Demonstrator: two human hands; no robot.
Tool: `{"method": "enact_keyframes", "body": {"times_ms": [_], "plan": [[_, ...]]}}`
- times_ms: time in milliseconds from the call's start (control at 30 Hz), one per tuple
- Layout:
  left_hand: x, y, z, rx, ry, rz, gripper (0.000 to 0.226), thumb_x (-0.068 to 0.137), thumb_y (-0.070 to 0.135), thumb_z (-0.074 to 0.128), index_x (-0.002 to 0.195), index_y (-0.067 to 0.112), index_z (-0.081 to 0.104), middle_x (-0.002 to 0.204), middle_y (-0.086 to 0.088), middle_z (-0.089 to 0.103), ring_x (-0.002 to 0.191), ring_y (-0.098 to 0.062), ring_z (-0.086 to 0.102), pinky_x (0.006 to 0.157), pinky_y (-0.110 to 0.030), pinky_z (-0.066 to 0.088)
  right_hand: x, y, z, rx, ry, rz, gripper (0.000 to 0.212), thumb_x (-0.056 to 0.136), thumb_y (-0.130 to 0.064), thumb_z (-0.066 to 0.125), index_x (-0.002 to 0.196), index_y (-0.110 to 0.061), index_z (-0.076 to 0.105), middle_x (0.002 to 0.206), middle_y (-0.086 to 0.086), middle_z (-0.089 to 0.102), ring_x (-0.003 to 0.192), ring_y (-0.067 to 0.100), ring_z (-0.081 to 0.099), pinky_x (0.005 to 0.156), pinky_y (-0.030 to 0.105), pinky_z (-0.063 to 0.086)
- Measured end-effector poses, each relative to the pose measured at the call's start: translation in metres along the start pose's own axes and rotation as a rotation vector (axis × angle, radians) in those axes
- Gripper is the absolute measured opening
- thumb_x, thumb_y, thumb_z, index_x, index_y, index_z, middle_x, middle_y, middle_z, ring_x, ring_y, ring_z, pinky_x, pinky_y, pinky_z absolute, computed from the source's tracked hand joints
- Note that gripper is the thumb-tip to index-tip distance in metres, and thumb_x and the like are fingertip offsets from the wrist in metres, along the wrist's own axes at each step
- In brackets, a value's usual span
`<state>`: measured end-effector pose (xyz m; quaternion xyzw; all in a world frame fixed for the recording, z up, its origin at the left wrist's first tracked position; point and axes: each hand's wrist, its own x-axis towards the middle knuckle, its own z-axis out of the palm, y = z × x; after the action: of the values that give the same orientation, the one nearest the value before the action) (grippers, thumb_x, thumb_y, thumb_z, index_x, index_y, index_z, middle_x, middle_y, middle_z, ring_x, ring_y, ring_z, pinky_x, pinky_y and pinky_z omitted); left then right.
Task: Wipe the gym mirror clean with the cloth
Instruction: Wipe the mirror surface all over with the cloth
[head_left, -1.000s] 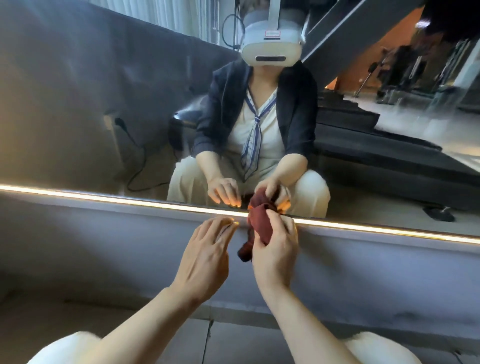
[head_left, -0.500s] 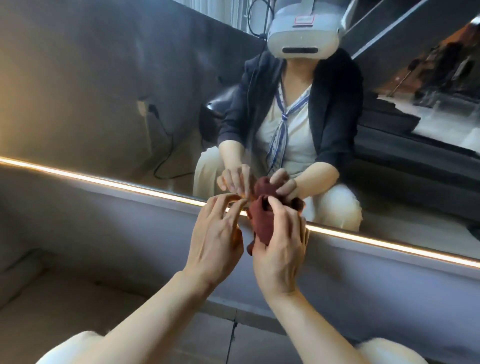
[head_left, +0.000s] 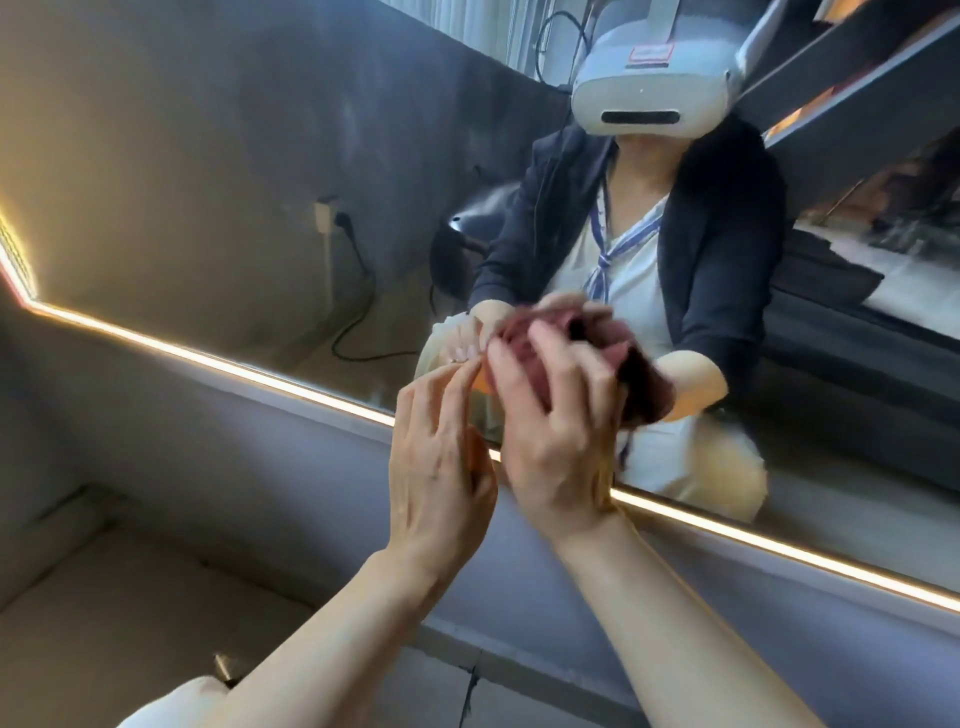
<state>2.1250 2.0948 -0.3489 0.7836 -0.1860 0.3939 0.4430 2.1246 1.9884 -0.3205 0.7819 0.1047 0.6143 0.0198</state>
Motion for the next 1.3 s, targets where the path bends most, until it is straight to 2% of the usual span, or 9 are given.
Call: {"method": "enact_keyframes", "body": {"times_ms": [100,300,400,500,733,800,967,1167,1300], "plan": [[0.001,-0.001,0.007,0.005,0.028,-0.004,0.054,0.081,-0.007,0.046,0.134,-0.001,0.055,0.127,-0.018,0.057,0.116,-0.026,0.047,0.105,-0.022,0.035,0.023,0.011,0.004,-0.023,0.117,0.051,0.02,0.095,-0.009,0.067,0.112,-0.014,0.076,0.123,0.015,0.066,0.109,0.03,0.05,0.092,0.047,0.046],[-0.002,-0.015,0.003,-0.047,-0.018,0.181,0.049,0.091,0.004,0.042,0.14,0.006,0.049,0.134,-0.009,0.049,0.123,-0.022,0.045,0.11,-0.02,0.032,-0.048,0.002,-0.006,0.063,-0.175,-0.064,0.017,0.094,-0.009,0.063,0.105,-0.011,0.076,0.117,0.013,0.066,0.105,0.028,0.053,0.081,0.047,0.054],[-0.008,-0.025,0.004,-0.021,-0.051,0.164,0.063,0.081,-0.01,0.048,0.141,0.009,0.045,0.134,-0.009,0.046,0.122,-0.024,0.045,0.111,-0.018,0.031,0.014,0.009,-0.01,0.016,0.012,0.069,0.023,0.1,-0.012,0.057,0.114,-0.013,0.074,0.126,0.013,0.055,0.11,0.031,0.049,0.097,0.048,0.046],[-0.004,-0.035,0.007,0.006,-0.068,0.179,0.064,0.08,-0.007,0.047,0.141,0.011,0.043,0.132,-0.009,0.043,0.12,-0.025,0.044,0.11,-0.021,0.03,0.036,0.018,-0.005,-0.053,0.114,0.114,0.02,0.097,-0.013,0.063,0.114,-0.014,0.075,0.13,0.01,0.047,0.111,0.032,0.047,0.096,0.048,0.044],[-0.01,-0.052,0.006,-0.061,-0.185,0.324,0.047,0.089,0.008,0.043,0.136,0.008,0.048,0.127,-0.01,0.046,0.113,-0.027,0.046,0.109,-0.018,0.027,-0.102,-0.018,-0.003,-0.046,-0.299,-0.007,0.025,0.089,-0.009,0.062,0.109,-0.017,0.074,0.124,0.009,0.064,0.108,0.028,0.051,0.083,0.046,0.055],[-0.016,-0.057,0.007,-0.05,-0.274,0.378,0.051,0.085,0.001,0.048,0.136,0.006,0.049,0.129,-0.012,0.046,0.114,-0.03,0.046,0.108,-0.024,0.03,-0.102,-0.013,-0.012,-0.086,-0.244,0.143,0.022,0.09,-0.01,0.062,0.106,-0.016,0.074,0.119,0.01,0.067,0.105,0.029,0.053,0.084,0.047,0.052],[-0.023,-0.063,0.003,-0.019,-0.518,0.463,0.06,0.075,0.001,0.037,0.132,0.001,0.057,0.13,-0.018,0.051,0.113,-0.034,0.047,0.1,-0.039,0.037,-0.093,0.005,-0.028,-0.232,0.144,0.898,0.024,0.085,-0.005,0.057,0.105,-0.001,0.069,0.119,0.024,0.057,0.103,0.043,0.05,0.095,0.048,0.04],[-0.02,-0.065,-0.006,-0.075,-0.614,0.435,0.059,0.075,-0.001,0.041,0.132,0.005,0.056,0.133,-0.016,0.051,0.116,-0.033,0.047,0.103,-0.04,0.038,-0.101,-0.052,-0.02,0.02,-0.218,0.735,0.036,0.068,0.012,0.071,0.095,-0.013,0.07,0.11,0.008,0.052,0.097,0.03,0.054,0.087,0.036,0.049],[-0.016,-0.07,-0.015,-0.086,-0.631,0.427,0.063,0.069,-0.006,0.05,0.13,0.004,0.059,0.134,-0.016,0.052,0.121,-0.033,0.045,0.105,-0.039,0.035,-0.083,-0.014,-0.035,-0.111,0.306,1.264,0.036,0.082,0.008,0.066,0.116,-0.004,0.065,0.117,0.015,0.046,0.108,0.033,0.055,0.096,0.02,0.041]]}}
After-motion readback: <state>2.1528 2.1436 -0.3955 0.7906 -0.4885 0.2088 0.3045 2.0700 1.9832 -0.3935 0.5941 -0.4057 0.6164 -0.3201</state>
